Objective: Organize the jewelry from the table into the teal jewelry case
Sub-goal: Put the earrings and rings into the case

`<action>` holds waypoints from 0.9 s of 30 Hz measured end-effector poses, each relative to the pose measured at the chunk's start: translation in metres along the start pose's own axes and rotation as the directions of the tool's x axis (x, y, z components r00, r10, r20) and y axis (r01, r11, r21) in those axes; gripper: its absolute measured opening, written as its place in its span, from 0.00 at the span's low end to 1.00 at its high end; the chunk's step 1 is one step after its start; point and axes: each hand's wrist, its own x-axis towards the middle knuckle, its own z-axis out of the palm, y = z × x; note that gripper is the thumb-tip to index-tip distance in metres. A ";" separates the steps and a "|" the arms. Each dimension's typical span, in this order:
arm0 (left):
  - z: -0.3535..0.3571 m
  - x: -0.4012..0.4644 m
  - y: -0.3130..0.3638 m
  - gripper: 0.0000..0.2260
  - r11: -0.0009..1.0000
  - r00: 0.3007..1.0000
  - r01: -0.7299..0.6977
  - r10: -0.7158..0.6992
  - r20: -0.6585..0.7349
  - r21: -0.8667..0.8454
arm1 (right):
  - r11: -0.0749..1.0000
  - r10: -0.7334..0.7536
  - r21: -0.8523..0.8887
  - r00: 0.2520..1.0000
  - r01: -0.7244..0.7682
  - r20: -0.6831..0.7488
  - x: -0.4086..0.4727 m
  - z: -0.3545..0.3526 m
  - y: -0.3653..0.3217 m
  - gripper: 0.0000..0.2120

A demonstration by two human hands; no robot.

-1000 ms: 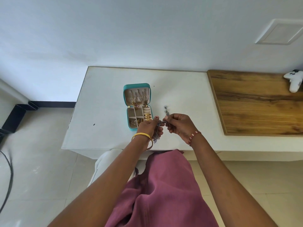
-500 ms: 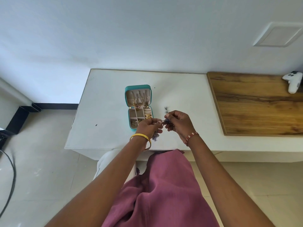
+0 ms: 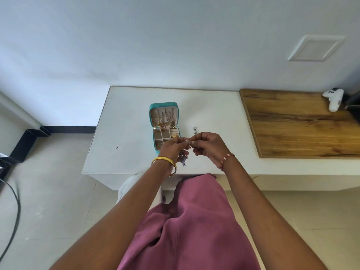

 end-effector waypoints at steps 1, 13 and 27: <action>-0.001 -0.002 0.000 0.07 1.000 1.000 -0.015 0.015 0.006 0.013 | 1.000 0.002 -0.013 1.000 -0.002 -0.007 -0.003 0.001 -0.003 0.08; -0.014 -0.031 0.017 0.08 0.823 0.959 -0.236 0.284 -0.015 0.517 | 0.779 -0.237 -0.596 0.971 0.196 0.009 -0.033 0.017 -0.024 0.07; -0.022 -0.077 0.024 0.06 0.898 0.954 -0.300 0.290 0.080 0.321 | 0.883 -0.287 -0.390 0.958 0.260 -0.012 -0.079 0.030 -0.049 0.07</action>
